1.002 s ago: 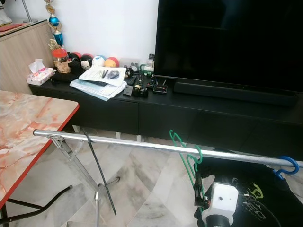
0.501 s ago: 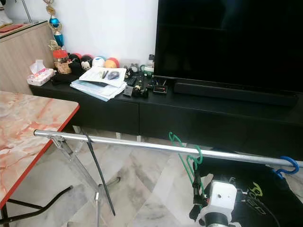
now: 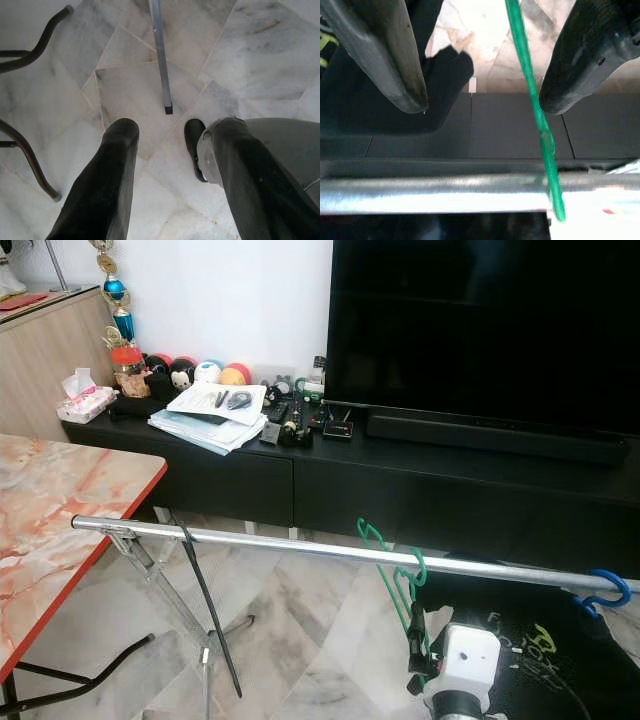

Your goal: Hang hanger

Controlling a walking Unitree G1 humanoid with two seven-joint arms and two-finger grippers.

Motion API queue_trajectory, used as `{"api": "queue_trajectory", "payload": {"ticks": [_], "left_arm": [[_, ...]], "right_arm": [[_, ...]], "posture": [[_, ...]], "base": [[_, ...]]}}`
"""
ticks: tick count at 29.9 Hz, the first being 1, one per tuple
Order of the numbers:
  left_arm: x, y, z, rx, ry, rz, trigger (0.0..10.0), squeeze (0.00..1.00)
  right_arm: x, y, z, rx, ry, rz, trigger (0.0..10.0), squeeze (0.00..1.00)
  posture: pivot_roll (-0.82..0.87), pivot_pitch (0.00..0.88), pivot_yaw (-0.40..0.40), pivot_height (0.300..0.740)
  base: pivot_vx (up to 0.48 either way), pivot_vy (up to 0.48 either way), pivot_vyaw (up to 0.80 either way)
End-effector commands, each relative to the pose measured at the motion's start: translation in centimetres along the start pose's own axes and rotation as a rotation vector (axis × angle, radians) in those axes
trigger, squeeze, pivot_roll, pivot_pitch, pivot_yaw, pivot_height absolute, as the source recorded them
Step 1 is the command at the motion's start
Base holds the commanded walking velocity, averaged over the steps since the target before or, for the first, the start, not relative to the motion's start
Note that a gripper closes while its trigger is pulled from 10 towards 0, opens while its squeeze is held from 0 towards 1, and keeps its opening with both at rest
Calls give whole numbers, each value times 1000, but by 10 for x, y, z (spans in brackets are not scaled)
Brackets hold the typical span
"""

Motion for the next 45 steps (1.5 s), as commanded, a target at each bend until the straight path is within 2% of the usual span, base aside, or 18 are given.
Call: {"api": "queue_trajectory", "payload": {"ticks": [1, 16, 32, 45], "left_arm": [[1, -1, 2, 17, 8, 3, 10000, 0], [-1, 4, 1, 18, 7, -11, 10000, 0], [-2, 5, -1, 22, 6, -9, 10000, 0], [0, -3, -4, 37, 6, 20, 10000, 0]], "right_arm": [[-1, -2, -4, 14, -12, 5, 10000, 0], [-4, -4, -1, 12, -24, 12, 10000, 0], [-7, -3, -5, 13, -50, 13, 10000, 0], [-9, -5, -7, -11, -71, 26, 10000, 0]], "posture": [[88, 0, 9, 740], [103, 0, 2, 740], [110, 1, -9, 740], [113, 12, -18, 740]], "base": [[-240, 0, 0], [-261, 0, 0], [-275, 0, 0], [-275, 0, 0]]}}
Point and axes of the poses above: a point about 5 cm out from each wrist's last joint towards the gripper, its own x axis pointing back from the gripper into the wrist, its own y axis along the axis of the wrist's last joint, z = x × y, the point moved 3 cm from there along -x, pointing out of the wrist towards the gripper, and after that the axes turned 9 degrees about -x, right-handed, at the moved point
